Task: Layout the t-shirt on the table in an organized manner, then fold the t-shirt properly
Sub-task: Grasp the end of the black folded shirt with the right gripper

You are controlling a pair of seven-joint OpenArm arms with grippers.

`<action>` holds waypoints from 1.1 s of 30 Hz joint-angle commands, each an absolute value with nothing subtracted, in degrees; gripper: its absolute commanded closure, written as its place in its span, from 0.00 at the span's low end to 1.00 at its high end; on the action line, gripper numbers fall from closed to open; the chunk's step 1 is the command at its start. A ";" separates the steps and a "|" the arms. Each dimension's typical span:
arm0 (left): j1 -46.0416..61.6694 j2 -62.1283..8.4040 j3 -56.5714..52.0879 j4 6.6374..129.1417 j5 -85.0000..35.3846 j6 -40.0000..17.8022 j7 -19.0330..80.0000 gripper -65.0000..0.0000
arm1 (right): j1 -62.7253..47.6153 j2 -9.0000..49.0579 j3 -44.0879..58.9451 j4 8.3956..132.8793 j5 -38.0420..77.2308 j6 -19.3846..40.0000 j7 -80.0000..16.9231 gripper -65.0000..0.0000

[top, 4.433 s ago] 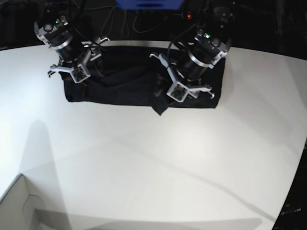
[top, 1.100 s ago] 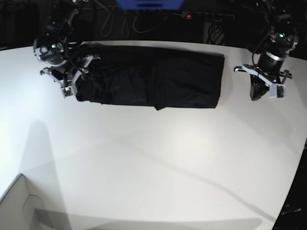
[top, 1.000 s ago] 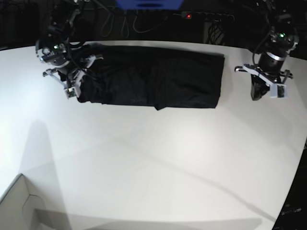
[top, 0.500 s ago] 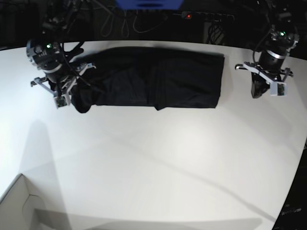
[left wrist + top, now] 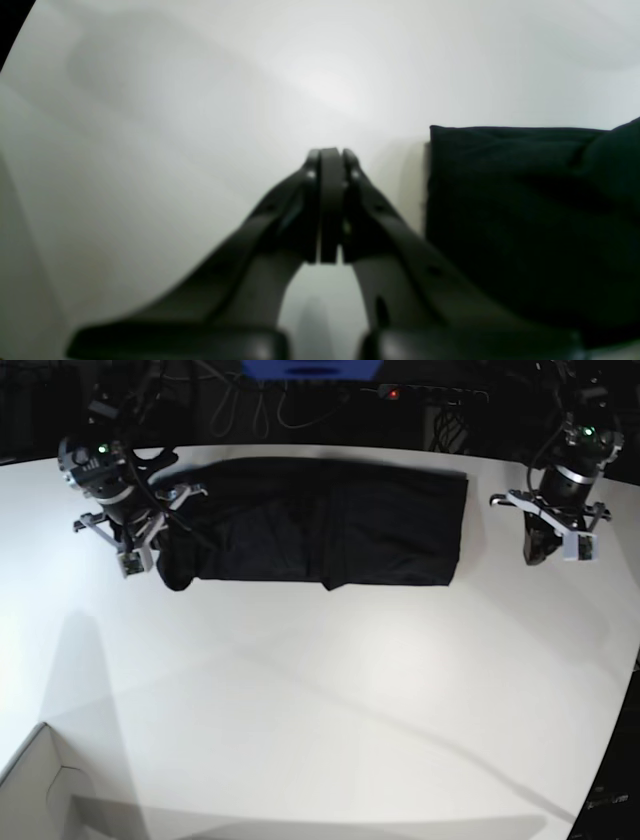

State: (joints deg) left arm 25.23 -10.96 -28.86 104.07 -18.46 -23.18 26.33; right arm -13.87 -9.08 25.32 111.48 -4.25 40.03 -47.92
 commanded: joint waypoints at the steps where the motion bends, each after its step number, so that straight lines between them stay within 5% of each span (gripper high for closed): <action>1: 25.19 -11.65 -29.32 104.92 -18.95 -23.34 24.66 1.00 | -13.58 -9.00 25.27 112.13 -3.56 40.00 -46.81 1.00; 4: 25.19 -11.65 -29.32 104.92 -18.95 -23.34 24.66 1.00 | -13.58 -9.00 25.27 111.43 -3.56 40.00 -47.08 0.95; 12: 25.27 -11.65 -29.32 104.92 -18.95 -23.34 24.66 1.00 | -13.58 -9.00 25.45 111.43 -3.21 40.00 -47.25 0.54; 33: 26.33 -11.65 -29.32 104.92 -18.95 -23.34 24.40 1.00 | -7.78 -9.00 33.27 101.85 -3.47 40.00 -47.34 0.52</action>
State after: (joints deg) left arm 26.44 -10.96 -28.88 104.07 -18.31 -23.18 25.89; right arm -8.27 -9.08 33.32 100.95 -4.16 40.03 -48.31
